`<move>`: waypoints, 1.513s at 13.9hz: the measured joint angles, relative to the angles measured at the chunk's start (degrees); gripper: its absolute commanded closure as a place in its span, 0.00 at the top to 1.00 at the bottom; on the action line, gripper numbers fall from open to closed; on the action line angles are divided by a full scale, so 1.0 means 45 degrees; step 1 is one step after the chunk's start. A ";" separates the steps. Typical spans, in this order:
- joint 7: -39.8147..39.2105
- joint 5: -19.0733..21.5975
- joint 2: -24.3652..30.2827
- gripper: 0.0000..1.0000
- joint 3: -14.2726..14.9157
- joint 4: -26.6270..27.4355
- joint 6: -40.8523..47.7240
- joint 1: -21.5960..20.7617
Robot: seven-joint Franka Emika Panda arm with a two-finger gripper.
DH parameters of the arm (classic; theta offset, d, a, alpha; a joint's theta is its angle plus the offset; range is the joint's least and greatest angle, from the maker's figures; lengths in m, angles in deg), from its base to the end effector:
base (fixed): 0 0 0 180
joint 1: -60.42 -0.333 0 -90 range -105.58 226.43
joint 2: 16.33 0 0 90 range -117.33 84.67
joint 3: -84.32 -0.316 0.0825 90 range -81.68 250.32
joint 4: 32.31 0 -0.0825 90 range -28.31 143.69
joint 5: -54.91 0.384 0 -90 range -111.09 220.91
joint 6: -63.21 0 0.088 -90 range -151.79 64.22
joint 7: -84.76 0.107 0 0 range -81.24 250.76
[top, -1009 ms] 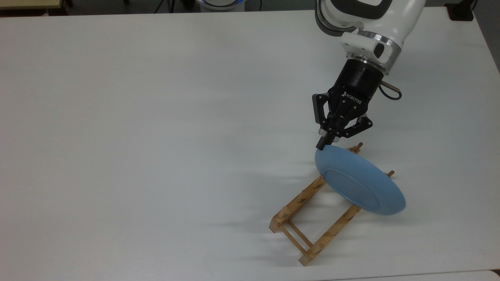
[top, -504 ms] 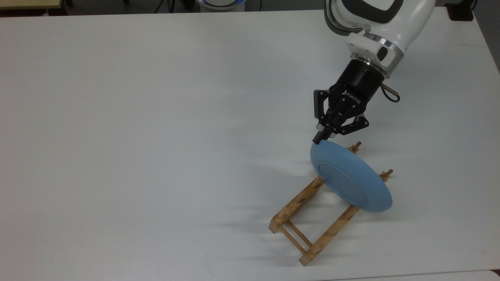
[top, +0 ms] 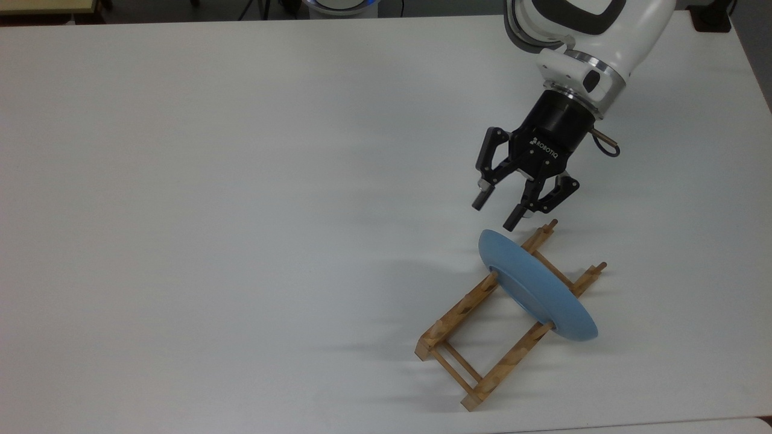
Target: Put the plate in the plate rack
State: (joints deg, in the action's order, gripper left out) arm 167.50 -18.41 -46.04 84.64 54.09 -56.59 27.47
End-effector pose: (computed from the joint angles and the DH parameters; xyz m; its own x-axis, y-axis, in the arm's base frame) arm 0.6310 0.3490 0.4021 0.5616 0.0961 0.8218 -0.3843 -0.8493 0.3619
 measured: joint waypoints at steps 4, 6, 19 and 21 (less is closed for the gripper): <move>0.0246 0.0023 0.0009 1.00 0.0001 -0.0183 0.0000 0.0051; 0.0256 0.0661 0.0092 1.00 0.0000 -0.0428 0.0000 0.0053; -0.3468 1.0537 0.2218 1.00 0.0185 -0.1502 0.0977 0.1512; -0.4863 1.1640 0.2436 1.00 0.0196 -0.1497 0.1570 0.1908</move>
State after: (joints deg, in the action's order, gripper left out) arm 145.61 33.97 -35.08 85.52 47.35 -49.53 36.06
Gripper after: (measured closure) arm 0.000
